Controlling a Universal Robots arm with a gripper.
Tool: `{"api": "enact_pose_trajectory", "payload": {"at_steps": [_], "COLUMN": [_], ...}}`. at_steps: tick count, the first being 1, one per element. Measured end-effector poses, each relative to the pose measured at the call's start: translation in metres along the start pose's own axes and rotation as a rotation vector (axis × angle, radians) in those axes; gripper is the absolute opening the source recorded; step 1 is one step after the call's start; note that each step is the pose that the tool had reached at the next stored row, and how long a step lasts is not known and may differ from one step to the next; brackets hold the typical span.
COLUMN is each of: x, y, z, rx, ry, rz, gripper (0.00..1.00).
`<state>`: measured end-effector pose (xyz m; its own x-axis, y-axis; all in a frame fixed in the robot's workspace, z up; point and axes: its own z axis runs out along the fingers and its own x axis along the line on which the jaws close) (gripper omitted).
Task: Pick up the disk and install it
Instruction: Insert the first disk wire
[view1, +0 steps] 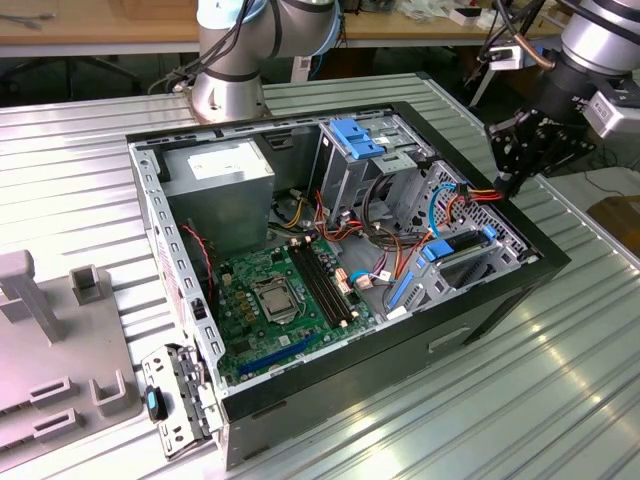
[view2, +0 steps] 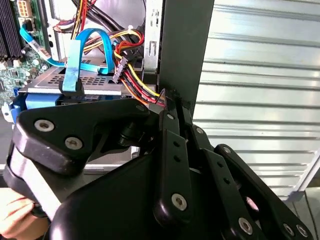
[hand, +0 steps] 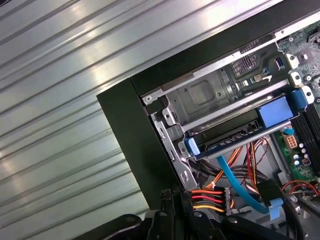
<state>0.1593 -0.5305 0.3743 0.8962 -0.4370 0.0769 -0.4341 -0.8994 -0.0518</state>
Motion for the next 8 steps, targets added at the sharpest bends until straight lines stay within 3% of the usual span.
{"api": "enact_pose_trajectory", "payload": {"at_steps": [8], "x": [-0.001], "y": [0.0005], "z": [-0.0001], "rx": [-0.0074], "ry": [0.005], "rz": [0.097], "gripper": [0.16]}}
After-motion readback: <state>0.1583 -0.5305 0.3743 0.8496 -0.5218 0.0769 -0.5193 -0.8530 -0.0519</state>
